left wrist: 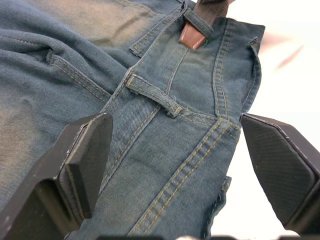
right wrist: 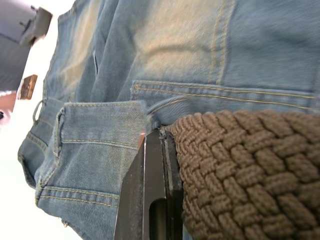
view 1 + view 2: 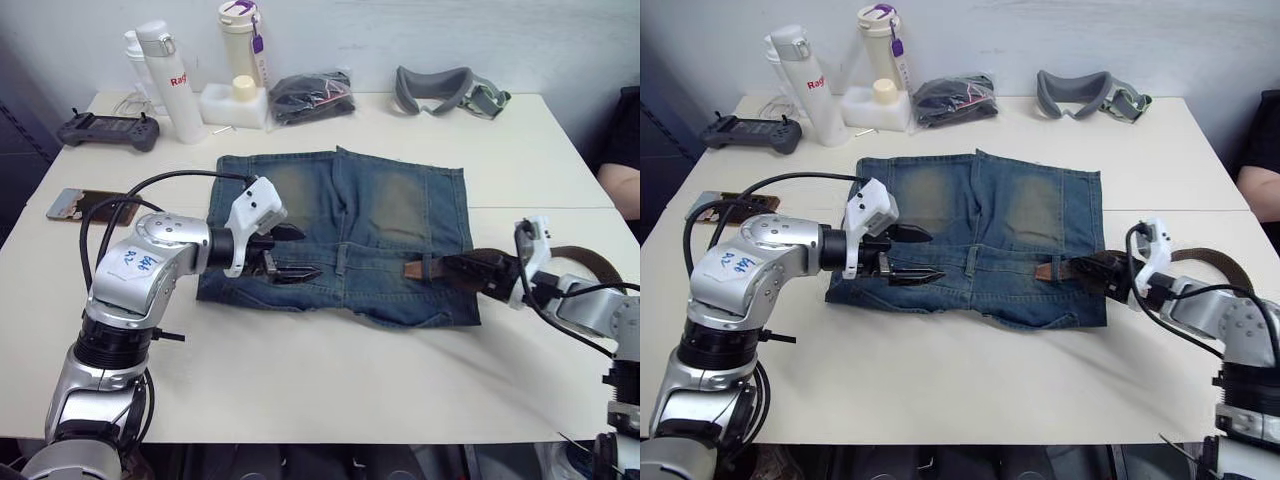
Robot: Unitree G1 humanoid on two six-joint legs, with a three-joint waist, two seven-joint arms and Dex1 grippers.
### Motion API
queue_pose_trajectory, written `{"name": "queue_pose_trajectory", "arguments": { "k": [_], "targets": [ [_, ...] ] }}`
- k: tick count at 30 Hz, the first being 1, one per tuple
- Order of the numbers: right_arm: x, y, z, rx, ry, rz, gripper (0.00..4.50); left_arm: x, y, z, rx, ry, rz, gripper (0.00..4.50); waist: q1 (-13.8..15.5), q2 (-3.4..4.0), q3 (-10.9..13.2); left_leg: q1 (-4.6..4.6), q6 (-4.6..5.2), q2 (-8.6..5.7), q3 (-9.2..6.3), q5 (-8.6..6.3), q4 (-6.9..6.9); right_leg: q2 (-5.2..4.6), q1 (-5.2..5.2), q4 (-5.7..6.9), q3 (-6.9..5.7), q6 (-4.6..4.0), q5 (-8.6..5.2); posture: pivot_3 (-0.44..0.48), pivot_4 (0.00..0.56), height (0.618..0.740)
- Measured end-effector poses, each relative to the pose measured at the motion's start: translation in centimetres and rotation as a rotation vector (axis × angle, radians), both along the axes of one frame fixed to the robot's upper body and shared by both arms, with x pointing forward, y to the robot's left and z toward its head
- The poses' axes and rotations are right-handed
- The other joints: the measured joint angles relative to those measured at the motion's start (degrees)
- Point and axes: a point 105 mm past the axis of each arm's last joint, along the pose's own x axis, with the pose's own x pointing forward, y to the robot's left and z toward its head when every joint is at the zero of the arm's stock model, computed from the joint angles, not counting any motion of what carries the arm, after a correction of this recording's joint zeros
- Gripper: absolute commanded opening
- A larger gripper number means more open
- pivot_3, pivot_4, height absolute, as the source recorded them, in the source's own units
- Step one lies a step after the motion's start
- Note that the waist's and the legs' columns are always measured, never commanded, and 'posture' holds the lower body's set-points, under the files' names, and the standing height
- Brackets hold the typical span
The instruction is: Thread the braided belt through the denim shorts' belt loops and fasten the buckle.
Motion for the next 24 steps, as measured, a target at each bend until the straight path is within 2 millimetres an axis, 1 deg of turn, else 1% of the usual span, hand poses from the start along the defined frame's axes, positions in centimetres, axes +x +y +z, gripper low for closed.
{"name": "queue_pose_trajectory", "arguments": {
  "k": [2, 7, 8, 10, 12, 13, 15, 16, 19, 21, 24],
  "targets": [
    [0.4, 0.9, -0.2, 0.010, -0.001, 0.022, 0.00, -0.4, 0.0, -0.4, -0.004, 0.012, 0.006, 4.44, -0.25, 0.00, 0.00, 0.00, 0.00, 0.00, 0.01, 0.00, 0.00, -0.02, 0.00, 0.00, 0.00, 0.00, 0.00, 0.000, 0.150, 0.730],
    [0.8, 2.0, -0.7, 0.013, -0.009, 0.043, 0.00, -1.1, -0.4, -0.9, -0.012, 0.025, 0.002, 4.44, -0.63, 0.00, 0.00, 0.00, -0.01, -0.01, 0.00, 0.00, 0.01, -0.03, 0.01, 0.01, -0.01, 0.00, 0.00, 0.000, 0.150, 0.730],
    [0.8, 2.2, -0.8, 0.015, -0.008, 0.047, 0.90, -1.1, -0.5, -0.8, -0.014, 0.020, -0.002, 4.50, -0.65, 0.00, 0.00, 0.00, -0.01, -0.02, 0.00, 0.00, 0.01, -0.03, 0.01, 0.01, -0.01, 0.00, 0.00, 0.000, 0.150, 0.730],
    [0.8, 2.6, -0.6, 0.040, -0.006, 0.066, 1.67, -1.1, -0.8, -0.8, -0.016, 0.009, -0.014, 4.50, -0.65, 0.00, 0.00, 0.00, -0.01, -0.01, 0.00, 0.00, 0.01, -0.02, 0.01, 0.01, -0.01, 0.00, 0.00, 0.000, 0.150, 0.730],
    [0.6, 2.8, -0.3, 0.071, -0.006, 0.083, 2.81, -1.2, -2.0, -0.7, -0.030, -0.017, -0.060, 4.50, -0.62, 0.00, 0.00, 0.00, -0.01, -0.02, 0.00, 0.00, 0.00, -0.02, 0.01, 0.02, -0.01, 0.00, 0.00, 0.000, 0.150, 0.730],
    [0.5, 2.8, -0.2, 0.075, -0.009, 0.084, 3.19, -1.2, -2.2, -0.6, -0.035, -0.022, -0.068, 4.50, -0.62, 0.00, 0.00, 0.00, -0.01, -0.02, 0.01, -0.01, 0.00, -0.02, 0.01, 0.02, -0.01, 0.00, 0.00, 0.000, 0.150, 0.730],
    [0.2, 2.4, 0.0, 0.061, -0.035, 0.080, 4.23, -0.7, -3.0, -0.3, -0.051, -0.059, -0.080, 4.50, -0.34, 0.00, 0.00, -0.01, 0.00, -0.05, -0.02, -0.01, 0.03, -0.01, 0.02, 0.01, -0.05, 0.00, 0.00, 0.000, 0.150, 0.730],
    [-0.2, 1.8, 0.1, 0.021, -0.066, 0.073, 4.45, -0.2, -3.4, -0.2, -0.058, -0.093, -0.086, 4.50, 0.04, 0.01, -0.01, -0.01, 0.03, -0.11, 0.00, -0.02, 0.04, -0.02, 0.02, -0.01, -0.03, 0.01, 0.01, 0.000, 0.150, 0.730],
    [-1.0, 0.3, 0.4, -0.083, -0.129, 0.060, 4.45, 0.8, -4.6, 0.1, -0.085, -0.159, -0.110, 4.50, 0.80, 0.01, -0.01, -0.03, 0.15, -0.14, 0.07, -0.10, 0.17, -0.03, 0.05, -0.04, 0.00, 0.12, 0.06, 0.000, 0.150, 0.730],
    [-1.7, -0.3, 0.4, -0.144, -0.154, 0.068, 4.45, 1.4, -5.3, -0.1, -0.073, -0.201, -0.126, 4.50, 0.98, 0.01, -0.01, -0.05, 0.20, -0.16, 0.10, -0.13, 0.23, -0.04, 0.06, -0.07, 0.03, 0.18, 0.10, 0.000, 0.150, 0.730],
    [-2.7, -0.6, -0.1, -0.206, -0.164, 0.101, 4.45, 2.3, -6.4, 0.2, -0.056, -0.280, -0.157, 4.50, 0.89, 0.01, -0.01, -0.04, 0.22, -0.16, 0.13, -0.14, 0.22, -0.01, 0.06, -0.08, 0.07, 0.19, 0.10, 0.000, 0.150, 0.730]
  ]
}}
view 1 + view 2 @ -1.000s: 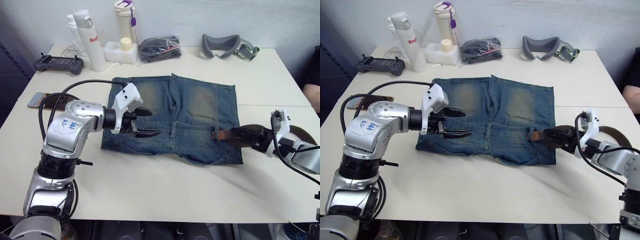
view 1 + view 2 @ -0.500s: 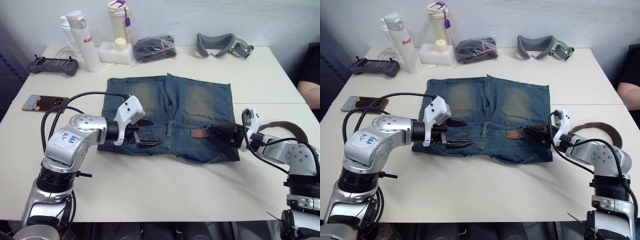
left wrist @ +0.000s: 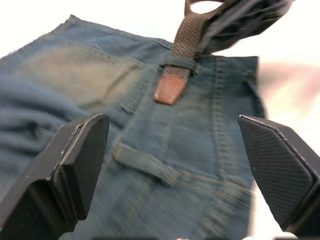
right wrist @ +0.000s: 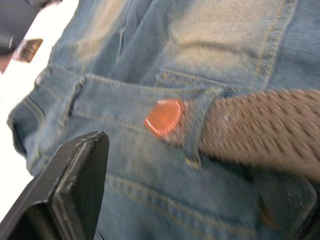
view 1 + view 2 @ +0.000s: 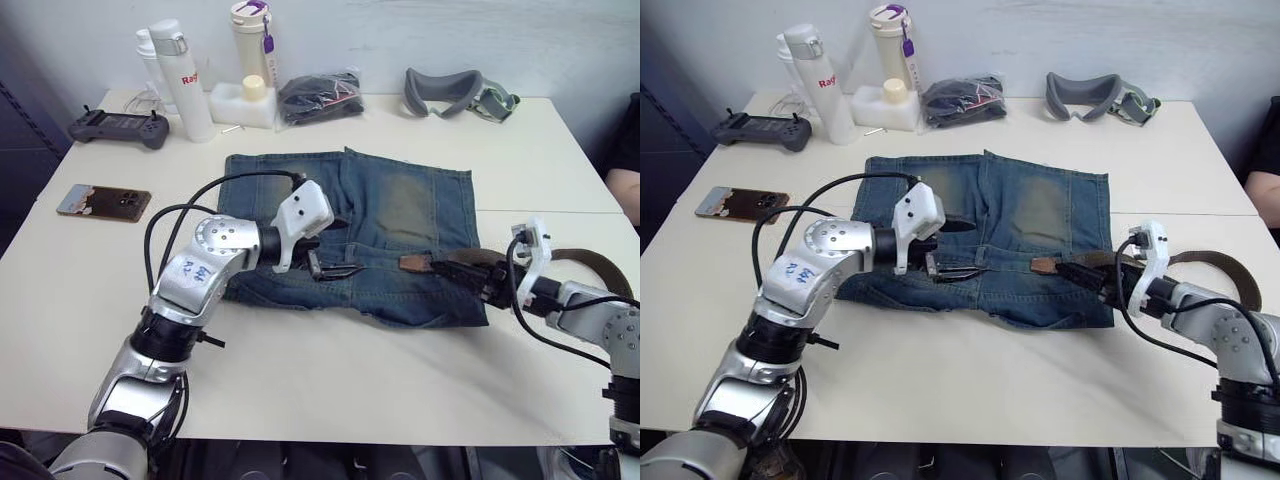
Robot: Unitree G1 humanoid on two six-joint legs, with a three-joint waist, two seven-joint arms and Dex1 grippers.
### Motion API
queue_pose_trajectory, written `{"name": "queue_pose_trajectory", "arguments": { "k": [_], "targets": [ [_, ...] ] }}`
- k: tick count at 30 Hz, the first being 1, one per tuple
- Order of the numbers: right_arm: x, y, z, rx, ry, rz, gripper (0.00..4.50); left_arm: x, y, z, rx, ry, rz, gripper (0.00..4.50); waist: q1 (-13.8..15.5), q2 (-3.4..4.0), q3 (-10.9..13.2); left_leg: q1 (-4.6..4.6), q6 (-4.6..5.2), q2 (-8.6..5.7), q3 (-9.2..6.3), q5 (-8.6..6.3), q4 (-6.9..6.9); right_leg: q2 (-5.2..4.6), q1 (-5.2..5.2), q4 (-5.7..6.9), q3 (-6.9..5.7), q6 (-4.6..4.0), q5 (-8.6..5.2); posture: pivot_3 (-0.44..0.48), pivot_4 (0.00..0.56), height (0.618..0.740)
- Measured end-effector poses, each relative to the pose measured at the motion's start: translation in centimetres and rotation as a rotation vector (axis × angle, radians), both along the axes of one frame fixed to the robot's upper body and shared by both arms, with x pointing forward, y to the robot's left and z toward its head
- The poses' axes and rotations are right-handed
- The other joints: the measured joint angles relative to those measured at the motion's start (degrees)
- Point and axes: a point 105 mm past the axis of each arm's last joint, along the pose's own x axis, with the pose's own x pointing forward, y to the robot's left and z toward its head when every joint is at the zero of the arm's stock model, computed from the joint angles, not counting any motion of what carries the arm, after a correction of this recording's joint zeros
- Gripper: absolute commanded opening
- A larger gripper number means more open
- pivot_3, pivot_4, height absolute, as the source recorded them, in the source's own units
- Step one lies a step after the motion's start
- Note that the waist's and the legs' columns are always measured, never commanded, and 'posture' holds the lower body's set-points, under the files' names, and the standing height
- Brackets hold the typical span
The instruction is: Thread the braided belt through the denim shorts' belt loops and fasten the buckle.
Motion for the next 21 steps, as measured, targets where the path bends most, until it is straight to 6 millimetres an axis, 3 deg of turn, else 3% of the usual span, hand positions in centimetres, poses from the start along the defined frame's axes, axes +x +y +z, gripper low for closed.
{"name": "queue_pose_trajectory", "arguments": {
  "k": [7, 12, 15, 18, 21],
  "targets": [
    [-2.4, 0.2, 0.4, -0.145, -0.042, 0.123, 4.45, 1.4, -2.5, -0.8, 0.067, -0.123, -0.065, 4.50, -0.03, 0.02, -0.01, 0.00, 0.00, -0.04, 0.02, 0.00, 0.00, 0.07, -0.02, -0.01, 0.02, 0.00, 0.00, 0.000, 0.150, 0.730],
    [-3.4, 1.8, 3.1, -0.253, -0.258, 0.257, 4.45, 3.0, -4.5, -2.3, 0.205, -0.290, -0.084, 4.50, -0.04, 0.01, 0.00, 0.01, 0.04, -0.14, 0.02, -0.03, 0.04, 0.08, 0.00, -0.04, 0.02, 0.01, 0.01, 0.000, 0.150, 0.730],
    [-3.2, 2.1, 3.1, -0.441, -0.344, 0.297, 4.45, 3.8, -5.9, -2.5, 0.231, -0.369, -0.070, 4.50, 0.02, 0.00, 0.00, -0.02, 0.06, -0.18, 0.02, -0.04, 0.03, 0.06, -0.02, -0.07, 0.00, 0.01, 0.01, 0.000, 0.150, 0.730],
    [-3.1, 2.5, 1.9, -0.527, -0.361, 0.328, 3.68, 4.0, -6.8, -2.9, 0.258, -0.427, -0.082, 4.50, -0.01, 0.00, 0.00, -0.02, 0.06, -0.16, 0.03, -0.04, 0.03, 0.05, -0.03, -0.07, 0.03, 0.01, 0.01, 0.000, 0.150, 0.730],
    [-3.1, 2.5, 1.0, -0.548, -0.339, 0.317, 2.19, 3.8, -7.8, -4.0, 0.260, -0.413, -0.100, 4.50, 0.00, 0.00, 0.00, -0.01, 0.05, -0.11, 0.03, -0.04, 0.06, 0.02, -0.03, -0.04, 0.02, 0.01, 0.01, 0.000, 0.150, 0.730]
  ]
}}
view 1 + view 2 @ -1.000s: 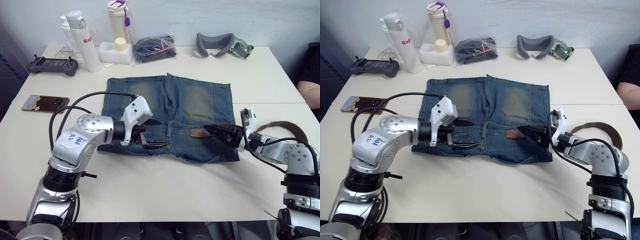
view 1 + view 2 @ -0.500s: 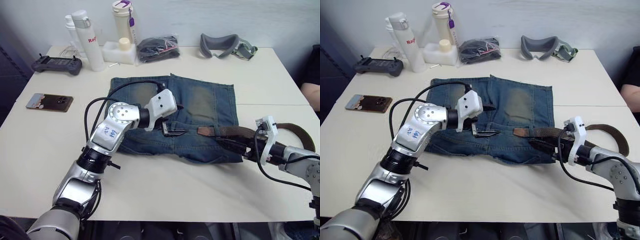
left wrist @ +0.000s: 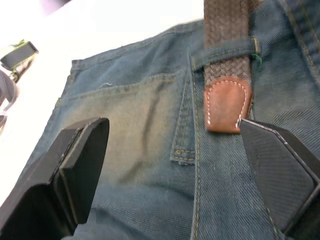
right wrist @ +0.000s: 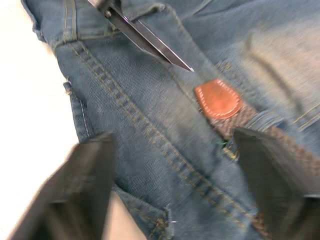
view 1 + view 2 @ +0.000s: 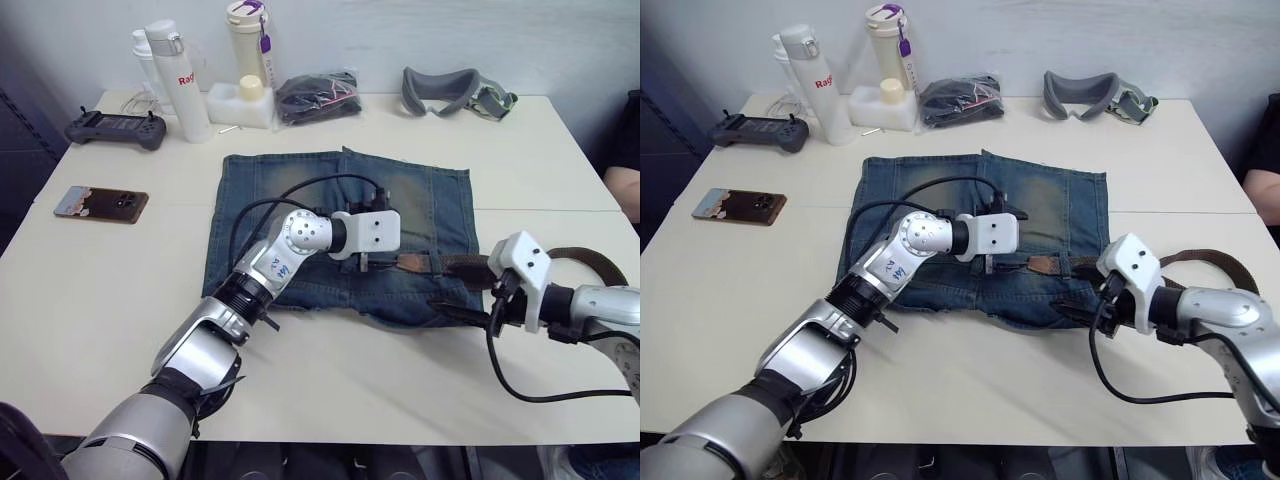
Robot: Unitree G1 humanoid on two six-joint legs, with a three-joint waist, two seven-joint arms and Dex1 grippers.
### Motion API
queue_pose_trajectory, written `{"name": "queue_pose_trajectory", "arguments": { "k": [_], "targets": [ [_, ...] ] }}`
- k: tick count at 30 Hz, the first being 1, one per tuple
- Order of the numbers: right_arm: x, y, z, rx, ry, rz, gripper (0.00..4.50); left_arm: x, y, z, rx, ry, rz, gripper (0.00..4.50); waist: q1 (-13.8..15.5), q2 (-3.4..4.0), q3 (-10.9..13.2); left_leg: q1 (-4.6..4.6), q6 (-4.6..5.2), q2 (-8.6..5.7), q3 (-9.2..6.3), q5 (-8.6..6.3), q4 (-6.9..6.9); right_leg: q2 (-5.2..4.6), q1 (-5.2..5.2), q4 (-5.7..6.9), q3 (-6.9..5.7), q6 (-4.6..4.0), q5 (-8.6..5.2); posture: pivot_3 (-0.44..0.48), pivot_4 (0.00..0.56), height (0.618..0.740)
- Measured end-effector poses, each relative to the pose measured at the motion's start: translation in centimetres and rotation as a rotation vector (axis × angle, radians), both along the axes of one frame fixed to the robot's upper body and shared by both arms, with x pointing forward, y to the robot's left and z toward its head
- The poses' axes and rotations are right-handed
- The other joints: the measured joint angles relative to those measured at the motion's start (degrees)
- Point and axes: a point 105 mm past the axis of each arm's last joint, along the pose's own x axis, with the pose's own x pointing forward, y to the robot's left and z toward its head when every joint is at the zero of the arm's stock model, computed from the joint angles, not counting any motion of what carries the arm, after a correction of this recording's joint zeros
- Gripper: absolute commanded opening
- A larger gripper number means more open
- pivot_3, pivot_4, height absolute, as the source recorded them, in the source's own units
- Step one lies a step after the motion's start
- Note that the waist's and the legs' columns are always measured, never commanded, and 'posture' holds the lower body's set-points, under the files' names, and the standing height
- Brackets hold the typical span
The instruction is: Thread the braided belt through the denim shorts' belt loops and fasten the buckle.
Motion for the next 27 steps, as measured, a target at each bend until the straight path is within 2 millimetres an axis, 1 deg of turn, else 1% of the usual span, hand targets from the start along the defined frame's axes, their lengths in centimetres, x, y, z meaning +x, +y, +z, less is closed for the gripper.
{"name": "queue_pose_trajectory", "arguments": {
  "k": [1, 2, 3, 4, 5, 8, 12, 14, 18, 19, 20, 21, 22, 23, 27],
  "targets": [
    [0.1, -0.2, -0.2, -0.012, 0.001, -0.011, 1.86, -0.1, -0.2, -0.2, 0.001, 0.004, -0.006, 4.50, 0.00, 0.00, 0.00, -0.01, 0.00, 0.01, 0.00, 0.00, 0.00, 0.00, 0.00, 0.00, -0.01, 0.00, 0.00, 0.000, 0.150, 0.730],
    [0.2, -0.3, -0.4, -0.022, 0.000, -0.025, 1.36, -0.3, -0.5, -0.4, 0.005, 0.014, -0.015, 4.50, 0.00, 0.00, 0.00, 0.00, 0.00, 0.02, 0.00, 0.00, 0.00, -0.01, 0.00, 0.01, -0.01, 0.00, 0.00, 0.000, 0.150, 0.730],
    [0.2, -0.3, -0.5, -0.025, -0.003, -0.034, 0.96, -0.3, -0.6, -0.6, 0.012, 0.020, -0.020, 4.50, 0.00, 0.00, 0.00, 0.00, 0.00, 0.01, 0.00, 0.00, 0.01, 0.00, 0.00, 0.01, -0.01, 0.00, 0.00, 0.000, 0.150, 0.730],
    [0.2, -0.4, -0.7, -0.028, -0.002, -0.040, 0.37, -0.3, -0.5, -0.7, 0.018, 0.023, -0.021, 4.50, -0.01, 0.00, 0.00, 0.00, 0.00, 0.01, 0.00, 0.00, 0.00, 0.00, 0.00, 0.02, -0.01, 0.00, 0.00, 0.000, 0.150, 0.730],
    [0.3, -0.4, -1.0, -0.034, 0.001, -0.049, 0.04, -0.4, -0.7, -0.8, 0.022, 0.022, -0.025, 4.50, -0.06, 0.00, 0.00, 0.01, 0.00, 0.01, 0.00, 0.00, 0.00, 0.01, 0.00, 0.02, -0.01, 0.00, 0.00, 0.000, 0.150, 0.730],
    [0.3, -0.3, -1.7, -0.032, 0.014, -0.063, 0.01, -0.4, -1.1, -1.4, 0.033, 0.031, -0.022, 4.50, -0.02, 0.00, 0.00, 0.01, -0.01, 0.01, -0.01, 0.00, 0.01, 0.02, 0.00, 0.03, -0.02, -0.01, 0.00, 0.000, 0.150, 0.730],
    [0.4, -0.4, -1.9, -0.035, 0.025, -0.083, 0.01, -0.2, -2.8, -1.9, 0.038, -0.001, 0.003, 4.50, 0.39, 0.00, 0.00, 0.01, 0.04, -0.04, -0.06, -0.03, 0.12, -0.06, 0.08, 0.02, -0.06, 0.02, 0.01, 0.000, 0.150, 0.730],
    [0.4, -0.4, -2.1, -0.033, 0.033, -0.091, 0.01, -0.1, -3.2, -2.0, 0.031, -0.001, 0.015, 4.50, 0.42, -0.01, 0.00, 0.01, 0.08, -0.03, -0.06, -0.05, 0.12, -0.08, 0.08, 0.02, -0.05, 0.02, 0.01, 0.000, 0.150, 0.730],
    [0.5, -0.4, -2.2, -0.034, 0.046, -0.102, 0.01, -0.1, -3.5, -2.1, 0.031, -0.013, 0.022, 4.50, 0.40, 0.00, 0.00, 0.02, 0.08, -0.01, -0.06, -0.05, 0.10, -0.04, 0.08, 0.03, -0.07, 0.02, 0.01, 0.000, 0.150, 0.730],
    [0.5, -0.5, -2.2, -0.035, 0.051, -0.106, 0.00, -0.1, -3.5, -2.1, 0.038, -0.021, 0.023, 3.98, 0.41, 0.00, 0.00, 0.02, 0.07, 0.00, -0.06, -0.04, 0.11, -0.04, 0.08, 0.04, -0.07, 0.02, 0.01, 0.000, 0.150, 0.730],
    [0.6, -0.4, -2.2, -0.037, 0.055, -0.108, 0.00, -0.1, -3.5, -2.2, 0.044, -0.027, 0.024, 3.75, 0.40, 0.00, 0.00, 0.03, 0.07, -0.01, -0.06, -0.04, 0.12, -0.05, 0.08, 0.04, -0.06, 0.02, 0.01, 0.000, 0.150, 0.730],
    [0.6, -0.5, -2.3, -0.038, 0.062, -0.111, 0.00, -0.1, -3.5, -2.4, 0.054, -0.031, 0.023, 3.35, 0.41, 0.00, 0.00, 0.02, 0.07, -0.01, -0.06, -0.04, 0.12, -0.06, 0.08, 0.04, -0.06, 0.02, 0.01, 0.000, 0.150, 0.730],
    [0.6, -0.5, -2.4, -0.040, 0.068, -0.115, 0.00, -0.1, -3.5, -2.5, 0.062, -0.032, 0.023, 2.80, 0.41, 0.00, 0.00, 0.03, 0.07, -0.01, -0.05, -0.04, 0.13, -0.06, 0.08, 0.05, -0.07, 0.02, 0.01, 0.000, 0.150, 0.730],
    [0.6, -0.5, -2.6, -0.047, 0.077, -0.123, 0.00, 0.0, -3.4, -2.7, 0.073, -0.033, 0.025, 2.48, 0.37, 0.00, 0.00, 0.03, 0.07, -0.01, -0.05, -0.04, 0.13, -0.06, 0.08, 0.05, -0.07, 0.02, 0.01, 0.000, 0.150, 0.730],
    [0.6, -0.6, -3.5, -0.078, 0.106, -0.144, 0.00, 0.1, -2.6, -2.9, 0.112, -0.033, 0.023, 0.67, 0.14, 0.00, -0.01, 0.02, 0.06, 0.00, -0.05, -0.04, 0.09, -0.04, 0.06, 0.07, -0.06, 0.01, 0.01, 0.000, 0.150, 0.730]
  ]
}}
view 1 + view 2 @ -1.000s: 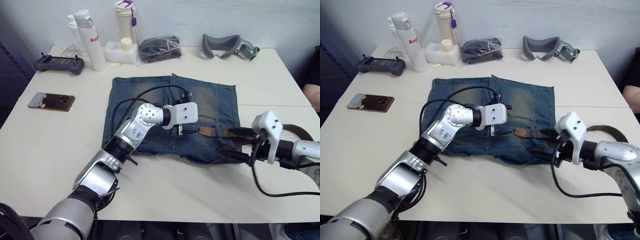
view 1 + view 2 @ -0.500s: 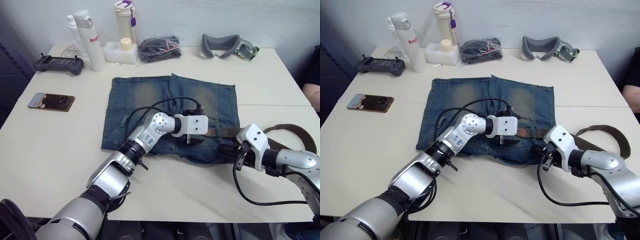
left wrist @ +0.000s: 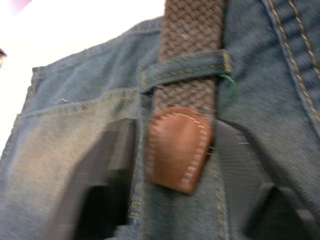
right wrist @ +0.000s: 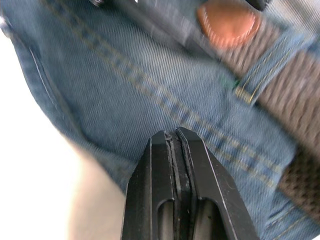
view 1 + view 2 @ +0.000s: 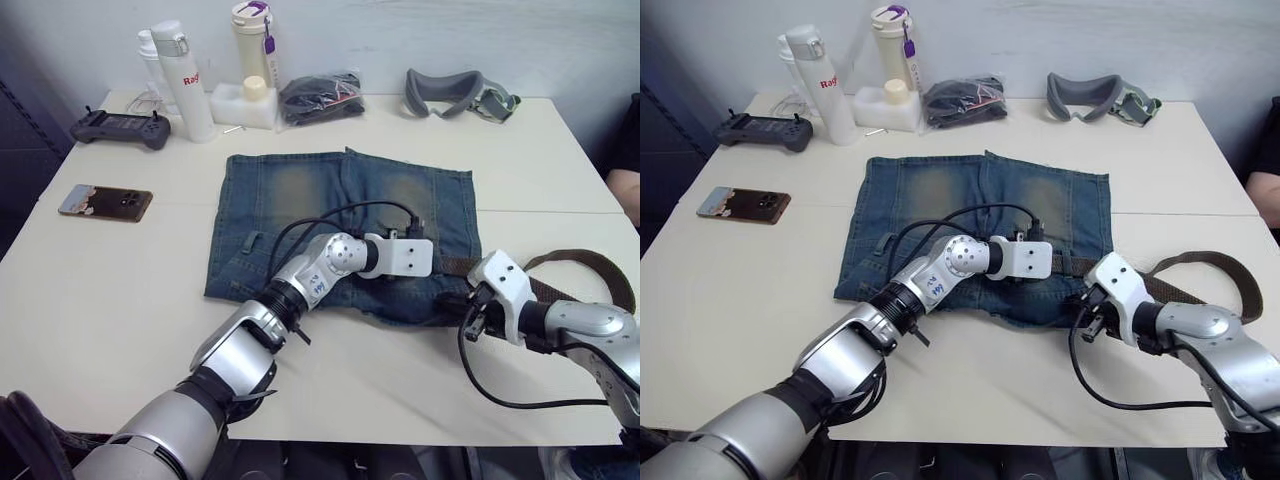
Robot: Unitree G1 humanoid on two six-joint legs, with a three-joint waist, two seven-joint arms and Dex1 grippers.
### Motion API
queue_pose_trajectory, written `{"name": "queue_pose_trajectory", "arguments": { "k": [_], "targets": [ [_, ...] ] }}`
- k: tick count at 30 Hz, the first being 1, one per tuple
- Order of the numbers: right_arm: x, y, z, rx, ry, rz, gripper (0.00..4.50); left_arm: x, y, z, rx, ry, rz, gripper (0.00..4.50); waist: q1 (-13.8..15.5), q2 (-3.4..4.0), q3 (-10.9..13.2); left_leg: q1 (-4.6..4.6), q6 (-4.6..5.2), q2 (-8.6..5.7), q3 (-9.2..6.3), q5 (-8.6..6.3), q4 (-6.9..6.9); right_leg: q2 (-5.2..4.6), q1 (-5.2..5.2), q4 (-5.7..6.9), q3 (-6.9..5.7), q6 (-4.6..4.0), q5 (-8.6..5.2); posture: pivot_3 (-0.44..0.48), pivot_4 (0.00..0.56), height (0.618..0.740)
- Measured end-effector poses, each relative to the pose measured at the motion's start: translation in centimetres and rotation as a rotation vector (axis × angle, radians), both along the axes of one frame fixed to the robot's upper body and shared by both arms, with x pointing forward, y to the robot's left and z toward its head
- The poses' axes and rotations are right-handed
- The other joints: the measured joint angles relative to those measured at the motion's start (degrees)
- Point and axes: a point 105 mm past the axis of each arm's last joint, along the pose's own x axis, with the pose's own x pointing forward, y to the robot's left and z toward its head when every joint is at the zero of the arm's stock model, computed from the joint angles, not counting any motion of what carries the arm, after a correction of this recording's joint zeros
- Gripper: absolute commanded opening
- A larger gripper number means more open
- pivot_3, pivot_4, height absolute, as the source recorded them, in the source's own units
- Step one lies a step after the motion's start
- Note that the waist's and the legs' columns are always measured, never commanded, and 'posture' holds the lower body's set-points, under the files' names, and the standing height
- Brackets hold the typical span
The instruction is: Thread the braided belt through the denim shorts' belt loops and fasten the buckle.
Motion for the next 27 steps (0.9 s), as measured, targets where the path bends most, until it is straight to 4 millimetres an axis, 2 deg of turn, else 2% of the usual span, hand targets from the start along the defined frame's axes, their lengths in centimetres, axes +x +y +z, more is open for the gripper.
{"name": "queue_pose_trajectory", "arguments": {
  "k": [1, 2, 9, 15, 17, 22, 24, 27],
  "targets": [
    [0.1, -0.1, 0.0, -0.005, -0.002, -0.004, 0.00, 0.0, 0.4, 0.1, 0.010, -0.007, 0.000, 0.29, -0.18, 0.00, 0.00, 0.01, 0.00, 0.00, 0.02, 0.00, 0.00, 0.03, 0.00, 0.00, 0.00, 0.00, 0.00, 0.000, 0.150, 0.730],
    [0.2, -0.2, -0.1, -0.008, 0.001, -0.013, 0.00, 0.1, 0.6, 0.4, 0.016, -0.015, -0.002, 0.09, -0.25, 0.00, 0.00, 0.02, -0.02, 0.00, 0.01, 0.01, -0.01, 0.04, -0.01, 0.02, 0.01, -0.01, -0.01, 0.000, 0.150, 0.730],
    [1.2, -0.4, -0.7, -0.017, 0.008, -0.047, 0.00, -0.1, 2.4, 1.6, 0.046, -0.016, 0.019, 0.09, -0.24, 0.01, -0.01, 0.03, -0.04, 0.02, 0.03, 0.03, 0.04, 0.06, -0.01, 0.06, -0.01, -0.02, -0.01, 0.000, 0.150, 0.730],
    [1.6, -0.2, -0.8, -0.028, 0.015, -0.054, 0.00, -0.8, 3.8, 4.0, 0.042, 0.007, 0.040, 0.09, -0.39, -0.02, -0.04, 0.09, -0.05, 0.05, 0.05, 0.03, 0.06, 0.11, 0.02, 0.11, 0.01, -0.02, -0.01, 0.000, 0.150, 0.730],
    [1.7, 0.0, -0.9, -0.033, 0.017, -0.048, 0.00, -1.2, 5.1, 4.7, 0.067, 0.013, 0.057, 0.09, -0.58, -0.04, -0.11, 0.14, -0.06, 0.05, 0.09, 0.03, 0.05, 0.15, 0.02, 0.15, 0.05, -0.03, -0.01, 0.000, 0.150, 0.730],
    [2.1, 0.0, -1.1, -0.035, 0.028, -0.046, 0.00, -1.1, 8.8, 4.7, 0.113, 0.082, 0.173, 0.09, -0.54, -0.26, -0.40, 0.23, -0.07, 0.11, 0.07, 0.03, 0.08, 0.18, 0.14, 0.16, 0.07, -0.04, -0.01, 0.000, 0.150, 0.730],
    [2.2, 0.1, -1.1, -0.040, 0.031, -0.041, 0.00, -1.4, 9.6, 4.9, 0.126, 0.101, 0.200, 0.09, -0.55, -0.34, -0.44, 0.24, -0.07, 0.12, 0.06, 0.03, 0.10, 0.17, 0.18, 0.15, 0.08, -0.04, -0.01, 0.000, 0.150, 0.730],
    [2.4, 0.1, -1.3, -0.040, 0.037, -0.039, 0.00, -1.8, 9.9, 4.9, 0.124, 0.127, 0.213, 0.09, -0.55, -0.39, -0.47, 0.63, -0.08, 0.13, 0.02, -0.02, 0.00, 0.15, 0.64, 0.01, 0.09, -0.06, -0.02, 0.000, 0.150, 0.730]
  ]
}}
